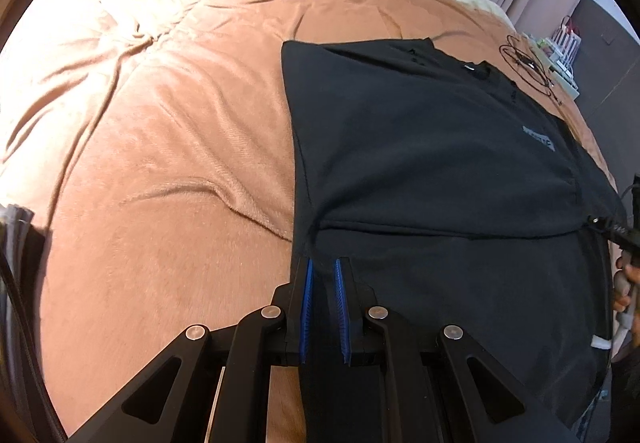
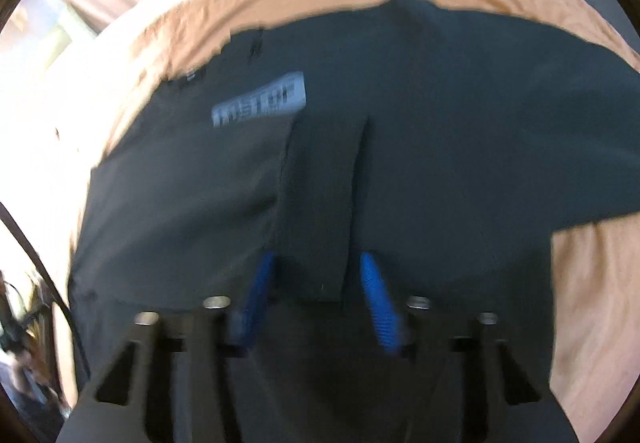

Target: Fold small clothes

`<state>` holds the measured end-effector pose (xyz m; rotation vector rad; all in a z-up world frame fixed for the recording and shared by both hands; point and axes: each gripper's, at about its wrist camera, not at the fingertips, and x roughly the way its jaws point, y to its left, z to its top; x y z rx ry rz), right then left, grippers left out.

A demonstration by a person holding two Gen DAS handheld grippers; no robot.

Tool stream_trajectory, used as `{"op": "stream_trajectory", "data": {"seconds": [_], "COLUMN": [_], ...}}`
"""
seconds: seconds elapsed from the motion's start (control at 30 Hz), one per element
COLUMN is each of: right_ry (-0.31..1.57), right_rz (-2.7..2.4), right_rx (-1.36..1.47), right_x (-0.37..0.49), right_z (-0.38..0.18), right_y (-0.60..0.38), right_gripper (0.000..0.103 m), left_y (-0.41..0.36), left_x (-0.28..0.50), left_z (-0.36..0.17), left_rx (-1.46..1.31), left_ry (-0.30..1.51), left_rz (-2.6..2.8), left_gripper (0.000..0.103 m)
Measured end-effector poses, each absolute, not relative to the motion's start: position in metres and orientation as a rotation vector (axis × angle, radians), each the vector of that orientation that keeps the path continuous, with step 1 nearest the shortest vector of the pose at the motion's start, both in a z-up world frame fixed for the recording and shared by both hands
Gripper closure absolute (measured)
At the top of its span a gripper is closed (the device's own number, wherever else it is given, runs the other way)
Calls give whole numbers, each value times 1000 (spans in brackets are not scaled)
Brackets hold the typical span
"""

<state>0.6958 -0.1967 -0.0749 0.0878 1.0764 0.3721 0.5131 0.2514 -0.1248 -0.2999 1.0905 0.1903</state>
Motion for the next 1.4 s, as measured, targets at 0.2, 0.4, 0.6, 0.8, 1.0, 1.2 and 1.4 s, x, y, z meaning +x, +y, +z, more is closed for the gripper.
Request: {"op": "stream_trajectory", "data": {"seconds": [0.2,0.4,0.6,0.8,1.0,1.2,1.4], "right_ry": [1058,1005,932,897,871,862,870], "right_rz": [236,309,300,250,197,158,99], "right_rx": [19,162,241,348,438,523,580], "right_x": [696,675,650,633,617,612,633], "right_z": [-57,-34,-13,-9,-16,-25,-39], "right_y": [-210,-261,-326,-392,-447,-490,-508], "right_gripper": [74,73,38,38,38,55,64], "left_y": [230,197,151,93,35,-32,-94], "left_x": [510,524,552,588,625,664,702], "left_z": [-106,-88,-69,-61,-64,-73,-88], "left_rx": [-285,-255,-233,-180,-150,-103,-62], "left_ry": [1066,1058,1013,994,992,1004,1014], "left_rz": [183,149,95,22,-71,-175,-295], "left_gripper": [91,91,50,47,47,48,55]}}
